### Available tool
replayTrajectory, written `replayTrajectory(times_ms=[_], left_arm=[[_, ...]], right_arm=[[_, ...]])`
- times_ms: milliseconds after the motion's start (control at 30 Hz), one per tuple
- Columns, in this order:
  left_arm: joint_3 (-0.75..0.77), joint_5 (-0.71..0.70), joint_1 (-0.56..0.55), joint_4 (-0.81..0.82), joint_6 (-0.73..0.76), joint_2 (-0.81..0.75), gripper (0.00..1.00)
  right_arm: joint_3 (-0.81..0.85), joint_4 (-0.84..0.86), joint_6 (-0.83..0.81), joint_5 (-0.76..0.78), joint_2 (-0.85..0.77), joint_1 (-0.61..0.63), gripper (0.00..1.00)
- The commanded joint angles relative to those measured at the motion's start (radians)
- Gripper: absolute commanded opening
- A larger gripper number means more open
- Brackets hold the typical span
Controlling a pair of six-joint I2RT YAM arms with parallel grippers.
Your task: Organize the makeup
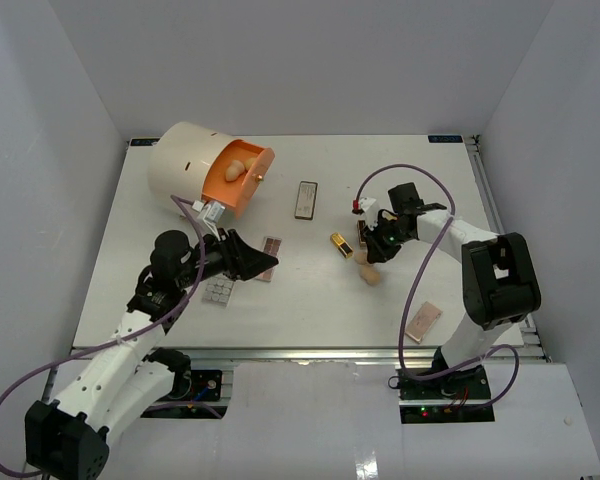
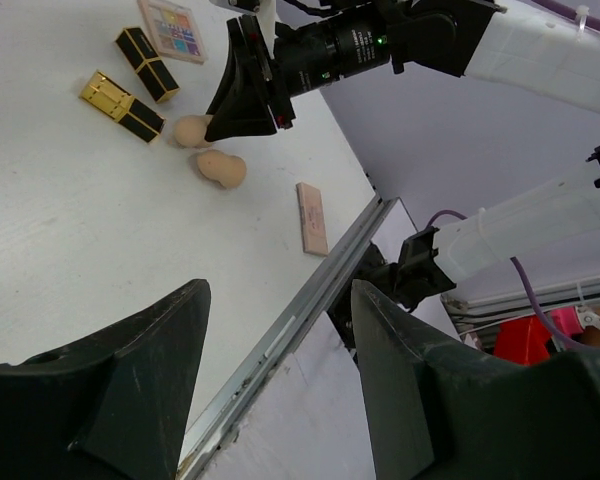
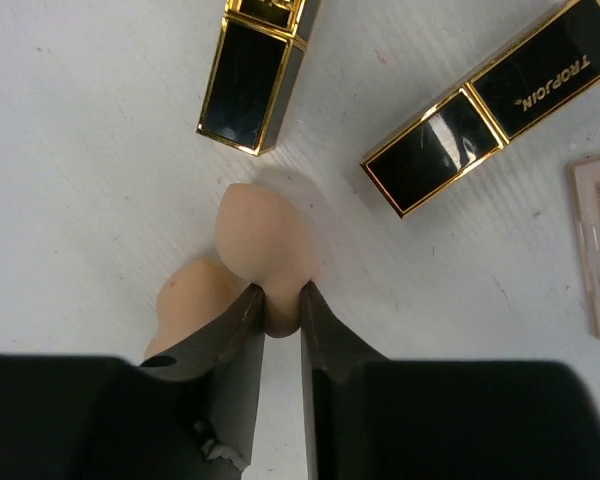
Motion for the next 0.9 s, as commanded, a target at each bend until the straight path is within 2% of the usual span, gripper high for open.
replayTrajectory(times_ms=[0, 167, 300, 500, 767, 867], left_arm=[[-0.012, -0.007, -0.059, 0.120, -0.056, 0.044, 0.70], [0.024, -0.093, -0.179, 0.189, -0.057, 0.155, 0.69], [0.075, -0.140, -0.241, 0.257, -0.067, 0.304, 0.68], [0.175, -0.195, -0.273, 0.323, -0.085, 0.519, 0.67], [0.346, -0.190, -0.316, 0.340, -0.083, 0.716, 0.66], [0.397, -0.178, -0.336, 0.337, -0.076, 0.783, 0.62]], right_arm=[[-0.009, -0.011, -0.046, -0.075, -0.117, -0.002, 0.19], [-0.029, -0.017, -0.056, -0.120, -0.236, -0.002, 0.15], [-0.028, -0.015, -0.051, -0.227, -0.307, -0.002, 0.15], [-0.054, 0.004, -0.041, -0.462, -0.376, -0.002, 0.15], [-0.073, 0.019, -0.022, -0.559, -0.389, 0.001, 0.15], [-0.076, 0.033, -0.010, -0.561, -0.401, 0.002, 0.16]])
